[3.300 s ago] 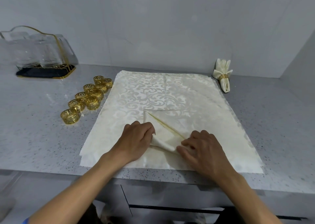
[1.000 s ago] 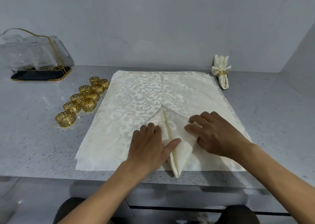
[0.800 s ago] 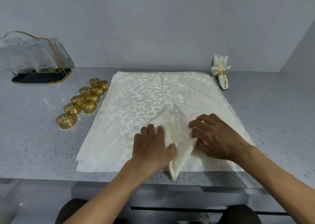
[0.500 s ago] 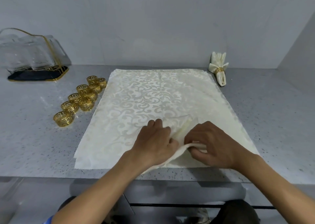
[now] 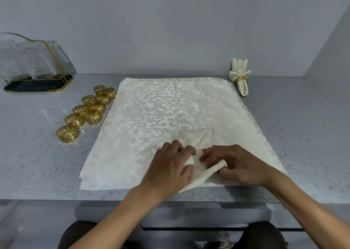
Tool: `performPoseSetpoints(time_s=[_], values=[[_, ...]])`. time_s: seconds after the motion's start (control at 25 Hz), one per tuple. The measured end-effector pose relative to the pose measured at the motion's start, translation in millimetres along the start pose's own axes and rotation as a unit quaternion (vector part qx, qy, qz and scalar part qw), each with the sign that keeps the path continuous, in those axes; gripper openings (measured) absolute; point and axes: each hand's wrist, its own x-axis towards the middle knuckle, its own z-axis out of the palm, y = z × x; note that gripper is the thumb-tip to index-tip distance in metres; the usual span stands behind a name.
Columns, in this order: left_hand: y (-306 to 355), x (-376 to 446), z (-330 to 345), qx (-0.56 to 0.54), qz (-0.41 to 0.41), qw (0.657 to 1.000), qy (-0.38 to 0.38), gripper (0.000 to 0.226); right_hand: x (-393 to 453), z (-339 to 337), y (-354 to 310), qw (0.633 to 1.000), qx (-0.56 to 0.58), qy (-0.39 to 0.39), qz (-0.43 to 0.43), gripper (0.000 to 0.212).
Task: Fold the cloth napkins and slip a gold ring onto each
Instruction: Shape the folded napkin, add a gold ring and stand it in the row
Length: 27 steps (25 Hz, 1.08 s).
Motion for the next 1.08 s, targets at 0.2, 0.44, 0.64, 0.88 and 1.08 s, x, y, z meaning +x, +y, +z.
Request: performPoseSetpoints(time_s=[0.2,0.44,0.64,0.88,1.08], values=[[-5.3,-6.8,5.8,0.003,0.022,0.999,0.042,0.028,3.1,1.7,-5.2,0.991,0.118,0.063,0.023,0.017],[-0.2,-6.9,-1.2,-0.037,-0.015,0.999,0.021,0.042,24.2,23.7,-11.9,0.974,0.036,0.213,0.072,0.025],[-2.7,-3.8,1.8,-0.016,-0.002,1.000,0.023,0.030,25.0,26.9,-13.7,0.965,-0.022,0.248,0.087,0.021],[-3.1,-2.9,4.0,0.022,0.011,0.999,0.041,0.029,28.2,37.7,-10.9,0.938,-0.178,0.280,0.097,0.016],[-4.5,1.3,-3.4,0.028,0.036,0.999,-0.015,0.032,30.5,41.4,-1.5,0.948,-0.135,0.267,0.107,0.012]])
